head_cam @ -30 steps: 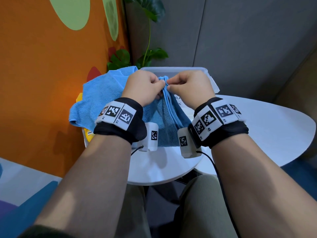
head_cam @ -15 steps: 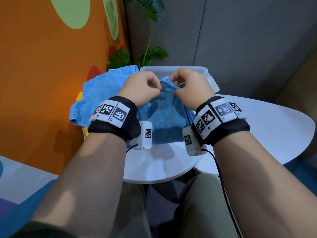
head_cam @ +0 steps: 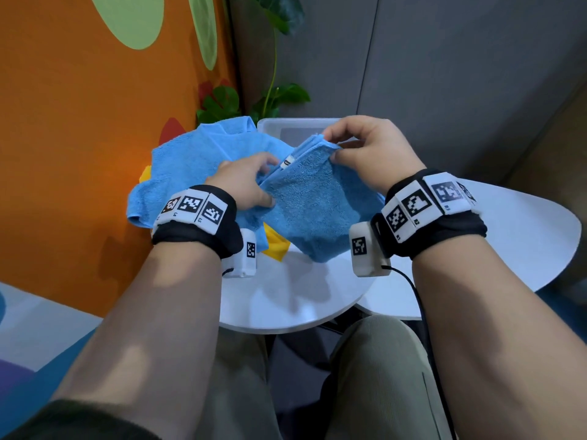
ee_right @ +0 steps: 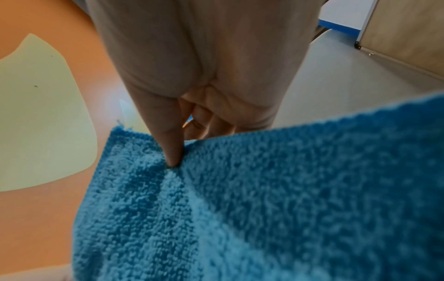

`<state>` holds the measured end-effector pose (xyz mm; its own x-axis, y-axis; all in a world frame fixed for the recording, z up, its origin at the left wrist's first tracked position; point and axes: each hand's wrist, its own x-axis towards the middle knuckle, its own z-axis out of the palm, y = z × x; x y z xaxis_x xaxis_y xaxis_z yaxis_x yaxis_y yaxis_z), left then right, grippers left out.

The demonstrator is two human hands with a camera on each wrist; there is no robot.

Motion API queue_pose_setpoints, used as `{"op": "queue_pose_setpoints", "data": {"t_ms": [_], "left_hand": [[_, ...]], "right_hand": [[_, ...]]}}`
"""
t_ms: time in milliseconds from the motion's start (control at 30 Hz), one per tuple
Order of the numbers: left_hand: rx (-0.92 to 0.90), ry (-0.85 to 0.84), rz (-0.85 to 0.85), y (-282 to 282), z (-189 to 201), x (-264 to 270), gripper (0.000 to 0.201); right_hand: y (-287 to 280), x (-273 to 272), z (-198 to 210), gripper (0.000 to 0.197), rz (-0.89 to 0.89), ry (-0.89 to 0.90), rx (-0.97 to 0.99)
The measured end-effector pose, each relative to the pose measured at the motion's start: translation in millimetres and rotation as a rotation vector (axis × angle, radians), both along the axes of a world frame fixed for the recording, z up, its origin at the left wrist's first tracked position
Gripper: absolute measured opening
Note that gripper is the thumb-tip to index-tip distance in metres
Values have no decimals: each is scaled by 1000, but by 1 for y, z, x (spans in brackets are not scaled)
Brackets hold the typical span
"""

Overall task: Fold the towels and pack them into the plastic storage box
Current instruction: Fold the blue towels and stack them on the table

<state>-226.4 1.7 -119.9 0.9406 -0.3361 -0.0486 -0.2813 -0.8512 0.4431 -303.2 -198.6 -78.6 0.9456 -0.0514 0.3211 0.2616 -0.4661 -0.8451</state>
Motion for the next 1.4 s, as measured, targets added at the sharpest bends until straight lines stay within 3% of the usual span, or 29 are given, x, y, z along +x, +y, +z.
{"op": "queue_pose_setpoints", "data": {"t_ms": [100, 200, 333, 500, 533, 633, 733, 833, 933, 1000, 1233, 1400], "left_hand": [[69, -31, -1, -1, 0, -1, 21], [-21, -45, -1, 1, 5, -4, 15], [-74, -37, 21, 1, 11, -9, 22], [-194, -78, 35, -9, 9, -8, 33], [-207, -96, 39, -12, 8, -9, 33], [-181, -102, 37, -26, -2, -6, 37], [-78, -78, -12, -38, -18, -5, 47], [-28, -64, -33, -42, -27, -5, 36], [15, -24, -59, -44, -30, -9, 16], [106, 7, -105, -47, -34, -13, 16], [457, 151, -257, -51, -64, -25, 54], [507, 173, -278, -40, -74, -26, 75]], "right_hand": [[-5, 0, -3, 33, -70, 8, -6], [-13, 1, -10, 28, -189, 41, -50], [-27, 5, -31, 25, -346, 165, -90], [-45, 6, -52, 9, -405, 492, -108], [-48, 6, -55, 14, -412, 530, -104], [-50, 5, -63, 25, -449, 598, -125], [-46, 3, -70, 10, -458, 691, -320], [-41, 0, -75, 41, -449, 701, -500], [-31, 1, -76, 43, -362, 639, -571], [-21, 2, -78, 41, -263, 638, -613], [14, 1, -113, 60, -12, 722, -790], [13, 2, -132, 96, 13, 792, -910]]}}
